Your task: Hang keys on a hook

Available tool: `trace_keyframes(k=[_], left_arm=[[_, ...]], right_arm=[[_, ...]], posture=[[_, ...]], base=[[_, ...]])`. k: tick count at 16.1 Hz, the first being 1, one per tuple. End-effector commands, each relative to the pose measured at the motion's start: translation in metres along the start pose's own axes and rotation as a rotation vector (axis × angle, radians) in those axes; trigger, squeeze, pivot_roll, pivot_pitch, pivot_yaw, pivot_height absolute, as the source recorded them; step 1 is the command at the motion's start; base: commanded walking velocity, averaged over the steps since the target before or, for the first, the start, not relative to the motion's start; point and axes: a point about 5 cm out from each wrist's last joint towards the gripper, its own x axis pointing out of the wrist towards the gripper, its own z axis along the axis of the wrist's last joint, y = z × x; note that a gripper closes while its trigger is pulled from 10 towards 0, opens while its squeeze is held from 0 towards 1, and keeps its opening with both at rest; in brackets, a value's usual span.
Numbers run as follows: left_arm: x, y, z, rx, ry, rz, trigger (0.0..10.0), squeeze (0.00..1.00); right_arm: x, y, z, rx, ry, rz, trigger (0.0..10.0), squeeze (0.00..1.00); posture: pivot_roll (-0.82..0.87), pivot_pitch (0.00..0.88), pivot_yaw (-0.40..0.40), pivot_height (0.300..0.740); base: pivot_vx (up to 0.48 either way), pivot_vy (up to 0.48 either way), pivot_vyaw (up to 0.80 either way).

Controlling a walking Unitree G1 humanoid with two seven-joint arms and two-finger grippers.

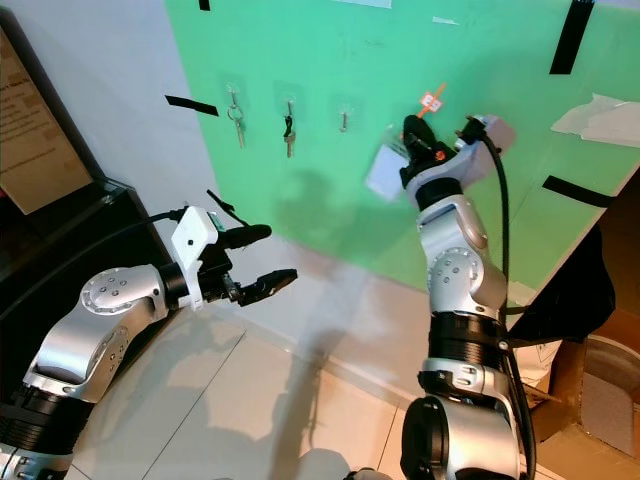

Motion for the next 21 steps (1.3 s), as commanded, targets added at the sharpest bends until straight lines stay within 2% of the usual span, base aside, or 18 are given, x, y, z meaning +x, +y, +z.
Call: trace_keyframes(k=[1, 7, 14, 18, 21], left_arm=[[-0.003, 0.002, 0.005, 0.011, -0.014, 0.004, 10.0, 0.00], [0.000, 0.003, 0.008, 0.011, -0.029, -0.008, 10.0, 0.00], [-0.001, 0.003, 0.011, 0.011, -0.048, 0.003, 10.0, 0.00], [0.000, 0.002, 0.011, 0.010, -0.054, 0.006, 10.0, 0.00], [0.000, 0.002, 0.012, 0.012, -0.058, 0.007, 10.0, 0.00]], right_arm=[[-0.005, -0.005, 0.004, 0.014, -0.017, -0.023, 10.0, 0.00], [-0.017, -0.009, -0.012, 0.024, 0.042, -0.034, 10.0, 0.00], [-0.013, 0.003, -0.021, -0.008, 0.087, 0.005, 10.0, 0.00], [-0.013, 0.003, -0.037, -0.099, 0.173, -0.018, 10.0, 0.00], [-0.014, 0.002, -0.037, -0.083, 0.168, -0.033, 10.0, 0.00]], posture=[[-0.06, 0.000, 0.056, 0.740], [-0.06, 0.000, 0.064, 0.740], [-0.05, 0.000, 0.049, 0.740], [-0.05, 0.000, 0.046, 0.740], [-0.05, 0.000, 0.048, 0.740]], base=[[0.000, 0.000, 0.00], [0.000, 0.000, 0.00], [0.000, 0.000, 0.00], [0.000, 0.000, 0.00], [0.000, 0.000, 0.00]])
